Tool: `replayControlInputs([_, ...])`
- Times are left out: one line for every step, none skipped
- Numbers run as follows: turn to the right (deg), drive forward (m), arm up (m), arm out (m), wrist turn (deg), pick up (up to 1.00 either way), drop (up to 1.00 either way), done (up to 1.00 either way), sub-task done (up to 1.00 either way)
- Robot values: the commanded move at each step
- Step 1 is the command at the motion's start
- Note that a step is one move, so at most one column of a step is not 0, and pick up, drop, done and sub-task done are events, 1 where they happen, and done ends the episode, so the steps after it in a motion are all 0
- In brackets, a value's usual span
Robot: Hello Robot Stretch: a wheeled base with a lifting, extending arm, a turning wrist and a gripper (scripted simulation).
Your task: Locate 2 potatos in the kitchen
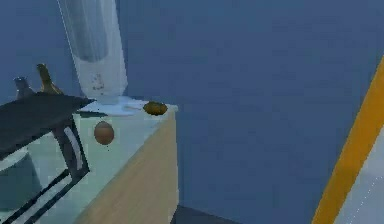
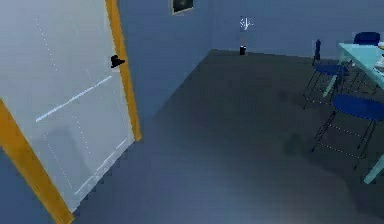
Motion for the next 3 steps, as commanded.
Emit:
replayControlInputs([45.0, 0.00, 0.00, 0.00, 0.0, 0.00, 0.00, 0.00, 0.00])
replayControlInputs([45.0, 0.00, 0.00, 0.00, 0.0, 0.00, 0.00, 0.00, 0.00])
replayControlInputs([0.0, 0.25, 0.00, 0.00, 0.0, 0.00, 0.00, 0.00, 0.00])
